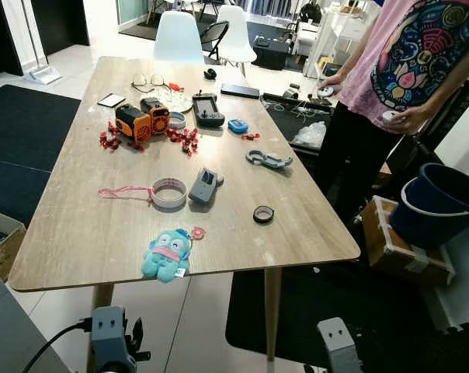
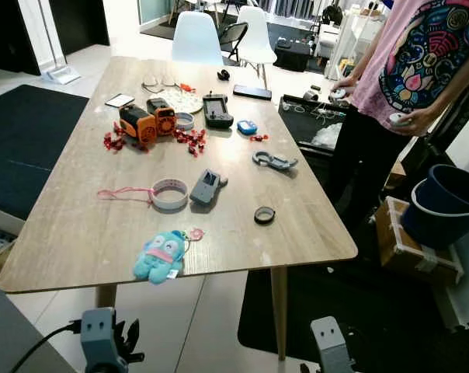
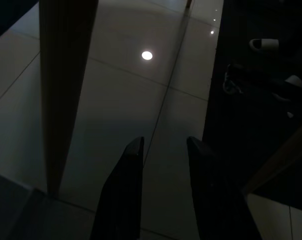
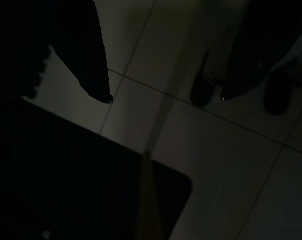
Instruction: Hang keys on a hook
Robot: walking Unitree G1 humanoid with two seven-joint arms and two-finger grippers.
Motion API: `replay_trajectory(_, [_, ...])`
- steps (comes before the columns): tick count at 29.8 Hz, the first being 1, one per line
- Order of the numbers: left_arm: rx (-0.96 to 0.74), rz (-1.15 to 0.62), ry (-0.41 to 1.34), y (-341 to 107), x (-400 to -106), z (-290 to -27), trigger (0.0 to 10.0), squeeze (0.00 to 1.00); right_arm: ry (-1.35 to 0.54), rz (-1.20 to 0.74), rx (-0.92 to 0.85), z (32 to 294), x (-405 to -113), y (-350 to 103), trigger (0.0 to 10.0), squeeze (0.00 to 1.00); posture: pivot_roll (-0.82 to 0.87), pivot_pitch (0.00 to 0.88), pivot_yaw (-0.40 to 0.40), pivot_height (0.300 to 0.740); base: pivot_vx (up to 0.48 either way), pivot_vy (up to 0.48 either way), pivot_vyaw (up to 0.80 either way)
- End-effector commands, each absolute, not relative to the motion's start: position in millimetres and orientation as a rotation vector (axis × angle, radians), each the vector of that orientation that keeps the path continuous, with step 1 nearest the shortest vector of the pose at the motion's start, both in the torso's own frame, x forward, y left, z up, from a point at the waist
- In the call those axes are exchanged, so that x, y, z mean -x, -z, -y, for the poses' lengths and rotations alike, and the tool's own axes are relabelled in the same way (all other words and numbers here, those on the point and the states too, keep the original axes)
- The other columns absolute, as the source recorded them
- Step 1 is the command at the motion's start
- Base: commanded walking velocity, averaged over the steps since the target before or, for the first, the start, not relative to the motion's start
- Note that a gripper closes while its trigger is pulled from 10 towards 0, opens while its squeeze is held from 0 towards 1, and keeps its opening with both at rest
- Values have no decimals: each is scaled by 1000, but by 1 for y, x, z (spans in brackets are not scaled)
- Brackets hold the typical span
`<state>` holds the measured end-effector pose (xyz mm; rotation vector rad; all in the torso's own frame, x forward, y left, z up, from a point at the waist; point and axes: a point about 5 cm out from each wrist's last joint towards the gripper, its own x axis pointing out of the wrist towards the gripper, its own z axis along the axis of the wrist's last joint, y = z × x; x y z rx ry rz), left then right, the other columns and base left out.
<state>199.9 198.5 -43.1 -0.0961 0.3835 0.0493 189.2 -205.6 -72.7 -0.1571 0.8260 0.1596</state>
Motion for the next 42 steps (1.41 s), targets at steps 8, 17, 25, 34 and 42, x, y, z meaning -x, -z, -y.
replay_trajectory(8, [31, -369, 29, 34, -209, -212, 10000, 0, -120, -822, 103, 190, -182, 79, 10000, 0, 111, 36, 2, 740, 0, 0, 0])
replay_trajectory(17, [0, -386, 168, 36, -201, -205, 10000, 0, -97, -839, 83, 189, -175, 82, 10000, 0, 100, 46, -1, 740, 0, 0, 0])
replay_trajectory(25, [-45, -371, 355, 34, -187, -205, 10000, 0, -103, -852, 99, 193, -171, 83, 10000, 0, 83, 44, -24, 740, 0, 0, 0])
replay_trajectory(34, [-4, -369, 750, 12, -163, -215, 10000, 0, -112, -854, 117, 198, -171, 83, 10000, 0, 72, 46, -35, 740, 0, 0, 0])
replay_trajectory(42, [11, -261, 915, -39, -167, -220, 10000, 0, -112, -849, 126, 202, -173, 81, 10000, 0, 73, 48, -41, 740, 0, 0, 0])
